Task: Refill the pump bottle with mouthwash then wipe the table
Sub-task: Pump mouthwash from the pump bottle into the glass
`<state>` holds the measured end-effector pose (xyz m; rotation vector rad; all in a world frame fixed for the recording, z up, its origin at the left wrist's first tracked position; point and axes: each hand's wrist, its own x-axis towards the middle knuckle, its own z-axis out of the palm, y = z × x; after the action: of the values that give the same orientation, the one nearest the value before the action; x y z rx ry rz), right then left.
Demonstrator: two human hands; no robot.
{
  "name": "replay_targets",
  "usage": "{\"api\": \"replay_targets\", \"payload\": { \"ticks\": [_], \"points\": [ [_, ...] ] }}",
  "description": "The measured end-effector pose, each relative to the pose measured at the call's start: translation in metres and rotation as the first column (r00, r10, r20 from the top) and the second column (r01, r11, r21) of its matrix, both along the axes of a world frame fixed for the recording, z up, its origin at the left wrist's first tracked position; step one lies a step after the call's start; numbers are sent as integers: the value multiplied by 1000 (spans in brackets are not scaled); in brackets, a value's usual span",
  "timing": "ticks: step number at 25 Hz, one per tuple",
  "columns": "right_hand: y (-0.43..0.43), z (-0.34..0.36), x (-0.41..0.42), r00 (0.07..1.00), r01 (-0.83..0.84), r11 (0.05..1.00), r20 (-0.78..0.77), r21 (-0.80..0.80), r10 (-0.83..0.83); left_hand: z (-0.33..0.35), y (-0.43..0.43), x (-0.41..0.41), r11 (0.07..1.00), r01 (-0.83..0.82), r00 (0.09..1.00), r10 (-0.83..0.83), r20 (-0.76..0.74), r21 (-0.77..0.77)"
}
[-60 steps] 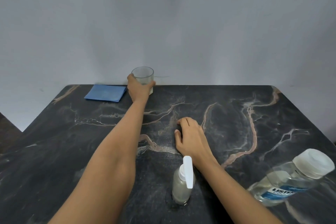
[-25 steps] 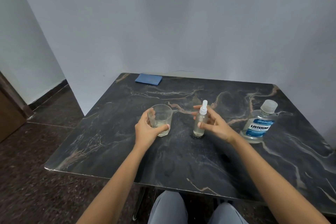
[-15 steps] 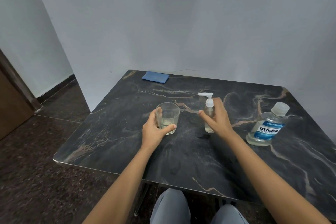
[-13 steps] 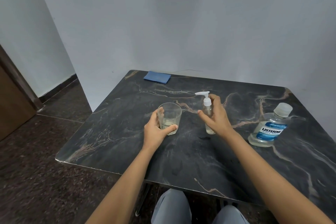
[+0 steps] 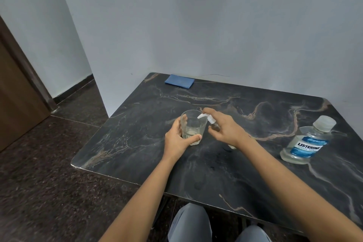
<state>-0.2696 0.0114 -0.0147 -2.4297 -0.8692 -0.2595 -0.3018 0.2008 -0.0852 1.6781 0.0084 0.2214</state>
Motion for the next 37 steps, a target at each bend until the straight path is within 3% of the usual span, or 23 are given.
{"api": "replay_targets", "payload": {
  "ticks": [26, 37],
  "points": [
    [8, -10, -4, 989, 86, 995, 118, 58, -92, 5, 0, -2, 1000, 10, 1000, -10, 7, -16],
    [7, -8, -6, 994, 77, 997, 81, 8, -77, 5, 0, -2, 1000, 13, 1000, -13, 7, -20]
  ]
}}
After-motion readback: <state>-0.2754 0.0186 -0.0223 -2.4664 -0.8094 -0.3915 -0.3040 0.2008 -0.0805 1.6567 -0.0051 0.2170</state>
